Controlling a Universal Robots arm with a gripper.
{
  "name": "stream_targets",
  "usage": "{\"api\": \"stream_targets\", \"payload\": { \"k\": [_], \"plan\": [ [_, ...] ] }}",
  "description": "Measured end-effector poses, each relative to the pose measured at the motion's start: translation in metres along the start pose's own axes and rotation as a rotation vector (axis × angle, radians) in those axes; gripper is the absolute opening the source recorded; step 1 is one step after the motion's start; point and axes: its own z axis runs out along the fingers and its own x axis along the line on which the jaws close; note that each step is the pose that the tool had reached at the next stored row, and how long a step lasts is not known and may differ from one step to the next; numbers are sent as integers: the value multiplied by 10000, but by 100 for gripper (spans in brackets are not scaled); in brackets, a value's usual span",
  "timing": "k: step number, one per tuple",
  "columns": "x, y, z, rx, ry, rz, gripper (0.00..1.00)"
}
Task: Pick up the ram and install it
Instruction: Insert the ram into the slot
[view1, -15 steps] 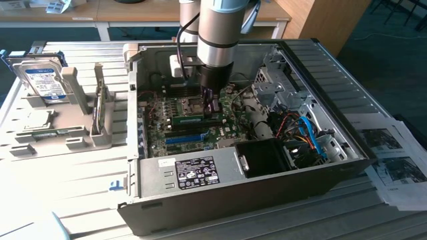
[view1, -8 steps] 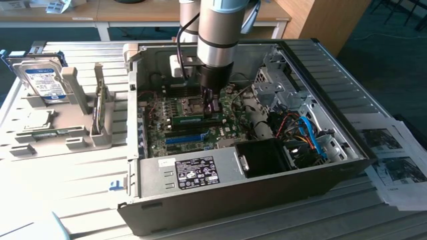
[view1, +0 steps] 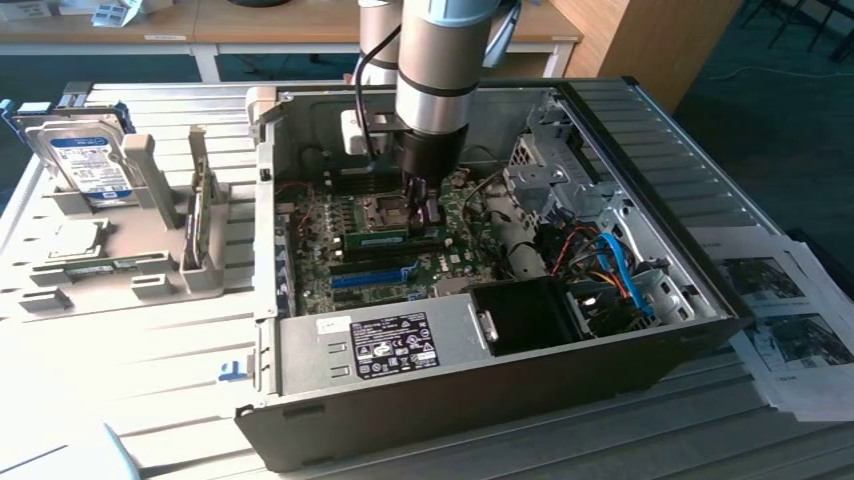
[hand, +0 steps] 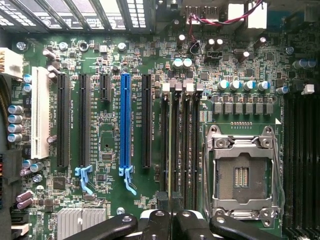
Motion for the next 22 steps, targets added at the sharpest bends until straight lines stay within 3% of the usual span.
{"api": "stream_targets", "payload": {
  "k": [10, 22],
  "plan": [
    [0, 4, 0, 33, -178, -17, 12],
    [1, 4, -1, 33, -175, -16, 12]
  ]
}}
